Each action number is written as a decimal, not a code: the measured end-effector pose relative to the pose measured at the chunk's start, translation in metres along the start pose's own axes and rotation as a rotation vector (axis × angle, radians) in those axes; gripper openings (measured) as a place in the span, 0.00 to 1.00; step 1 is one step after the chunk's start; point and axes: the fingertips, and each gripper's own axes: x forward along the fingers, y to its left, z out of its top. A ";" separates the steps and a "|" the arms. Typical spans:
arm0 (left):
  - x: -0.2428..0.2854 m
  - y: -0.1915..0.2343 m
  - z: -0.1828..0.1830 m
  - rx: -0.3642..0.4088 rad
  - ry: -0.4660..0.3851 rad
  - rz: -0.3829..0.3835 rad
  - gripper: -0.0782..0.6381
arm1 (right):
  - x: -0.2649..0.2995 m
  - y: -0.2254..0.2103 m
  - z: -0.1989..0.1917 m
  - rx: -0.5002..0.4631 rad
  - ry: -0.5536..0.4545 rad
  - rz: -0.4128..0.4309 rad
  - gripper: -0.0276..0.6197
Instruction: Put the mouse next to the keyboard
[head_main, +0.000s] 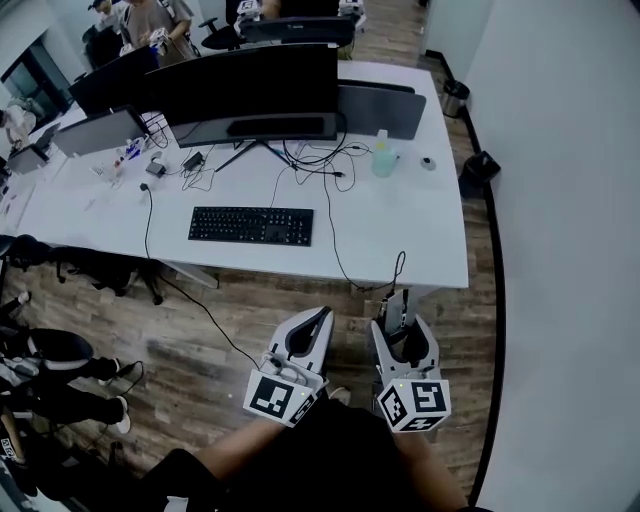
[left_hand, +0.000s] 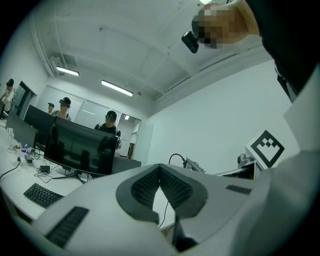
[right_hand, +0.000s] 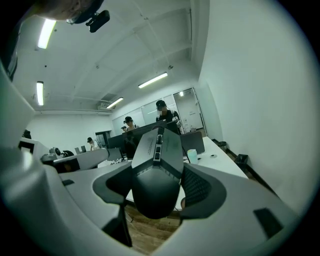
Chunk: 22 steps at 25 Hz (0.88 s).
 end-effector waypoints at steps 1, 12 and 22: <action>0.005 0.007 -0.001 -0.007 0.002 0.003 0.11 | 0.008 0.000 0.002 0.000 0.005 -0.003 0.51; 0.069 0.089 -0.005 -0.076 0.010 -0.008 0.11 | 0.104 -0.022 0.009 0.022 0.054 -0.083 0.51; 0.111 0.146 -0.011 -0.106 0.032 -0.081 0.11 | 0.173 -0.022 0.006 0.049 0.103 -0.149 0.51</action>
